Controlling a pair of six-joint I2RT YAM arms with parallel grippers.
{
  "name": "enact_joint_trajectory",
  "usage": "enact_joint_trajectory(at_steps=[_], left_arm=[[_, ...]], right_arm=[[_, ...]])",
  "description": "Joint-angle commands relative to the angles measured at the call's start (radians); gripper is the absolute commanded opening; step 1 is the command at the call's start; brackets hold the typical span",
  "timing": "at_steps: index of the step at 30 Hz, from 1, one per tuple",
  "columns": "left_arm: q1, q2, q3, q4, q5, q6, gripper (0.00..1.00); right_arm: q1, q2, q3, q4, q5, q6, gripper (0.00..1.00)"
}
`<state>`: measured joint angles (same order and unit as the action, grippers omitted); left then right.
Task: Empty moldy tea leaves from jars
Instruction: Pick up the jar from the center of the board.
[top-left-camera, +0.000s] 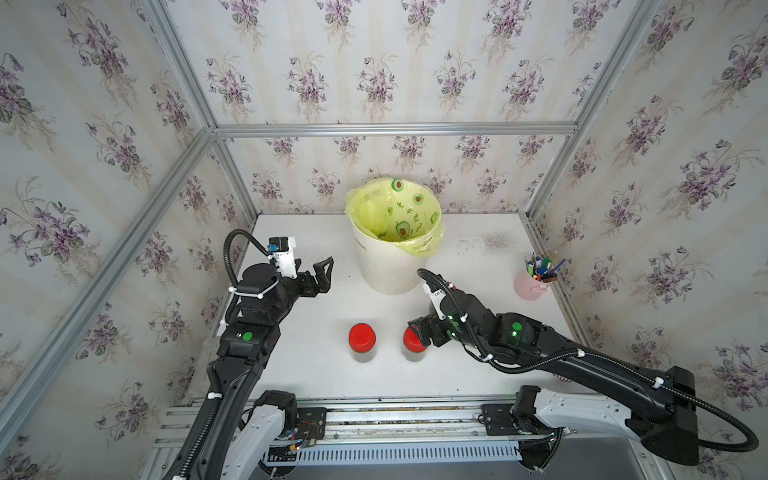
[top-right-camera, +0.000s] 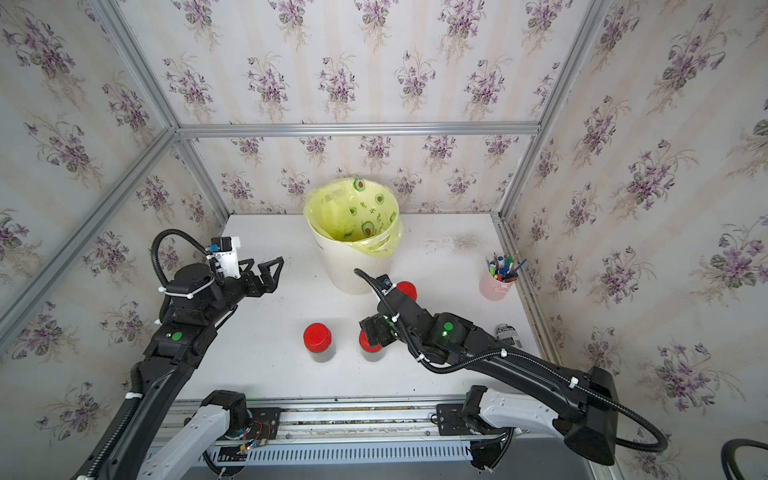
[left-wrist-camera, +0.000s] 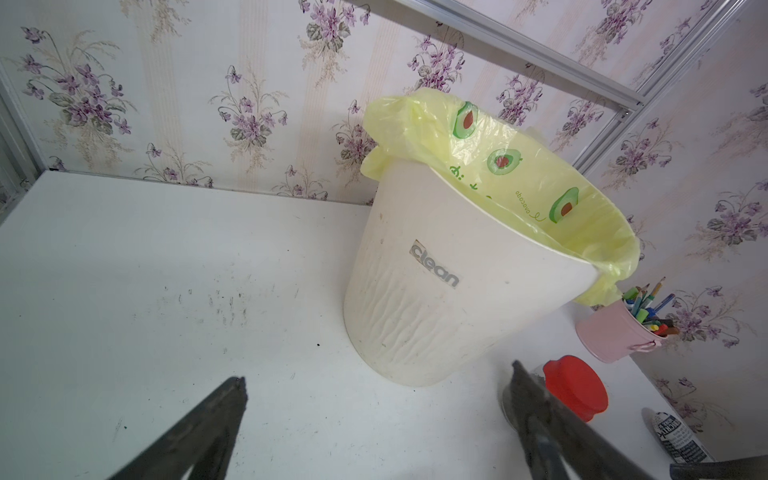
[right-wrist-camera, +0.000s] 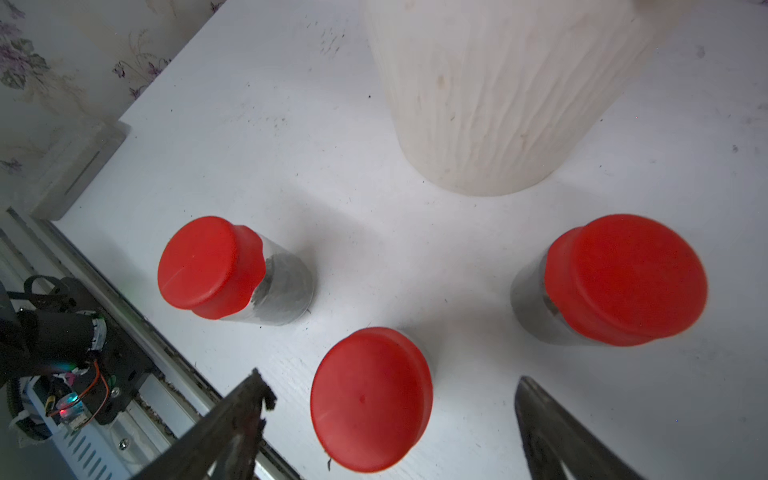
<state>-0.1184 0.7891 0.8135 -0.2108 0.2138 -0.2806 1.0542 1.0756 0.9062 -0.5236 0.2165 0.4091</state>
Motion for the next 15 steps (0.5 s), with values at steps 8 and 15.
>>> enact_joint_trajectory(at_steps=[8,15], left_arm=[[0.000,0.007,0.009,0.008,0.035,-0.010,1.00],[0.000,0.015,0.009,0.008,0.040,-0.012,1.00]], right_arm=[[0.039,0.052,-0.046,0.045,-0.007,0.089,0.89],[0.044,0.108,-0.052,0.061,-0.023,0.115,0.87]])
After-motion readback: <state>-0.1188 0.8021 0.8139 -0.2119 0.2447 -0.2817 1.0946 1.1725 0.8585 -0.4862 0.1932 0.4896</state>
